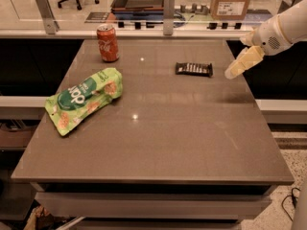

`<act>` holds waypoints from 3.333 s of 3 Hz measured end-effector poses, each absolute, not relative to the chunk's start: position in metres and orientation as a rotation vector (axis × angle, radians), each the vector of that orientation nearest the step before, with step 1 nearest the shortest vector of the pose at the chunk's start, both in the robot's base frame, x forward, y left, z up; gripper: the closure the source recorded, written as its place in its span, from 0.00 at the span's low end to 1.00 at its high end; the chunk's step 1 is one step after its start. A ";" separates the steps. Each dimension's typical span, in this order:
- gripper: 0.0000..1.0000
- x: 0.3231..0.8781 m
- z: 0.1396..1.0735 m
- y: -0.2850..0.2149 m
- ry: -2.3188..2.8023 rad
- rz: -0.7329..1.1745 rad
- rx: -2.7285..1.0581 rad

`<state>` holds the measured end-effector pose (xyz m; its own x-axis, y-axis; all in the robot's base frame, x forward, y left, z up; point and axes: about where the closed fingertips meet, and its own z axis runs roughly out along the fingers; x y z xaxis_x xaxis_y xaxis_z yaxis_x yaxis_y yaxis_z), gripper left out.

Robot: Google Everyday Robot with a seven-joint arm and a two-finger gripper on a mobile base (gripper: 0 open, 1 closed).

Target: Move rxbar chocolate near green rice chip bag

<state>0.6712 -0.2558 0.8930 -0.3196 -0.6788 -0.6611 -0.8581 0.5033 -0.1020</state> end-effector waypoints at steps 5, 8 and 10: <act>0.00 0.710 0.837 -0.198 2.053 0.573 -1.283; 0.17 0.720 0.817 -0.170 2.046 0.637 -1.286; 0.64 0.721 0.815 -0.166 2.047 0.645 -1.290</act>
Offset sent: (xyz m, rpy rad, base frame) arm 0.0314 0.0320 -0.0450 0.0849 0.0816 0.0641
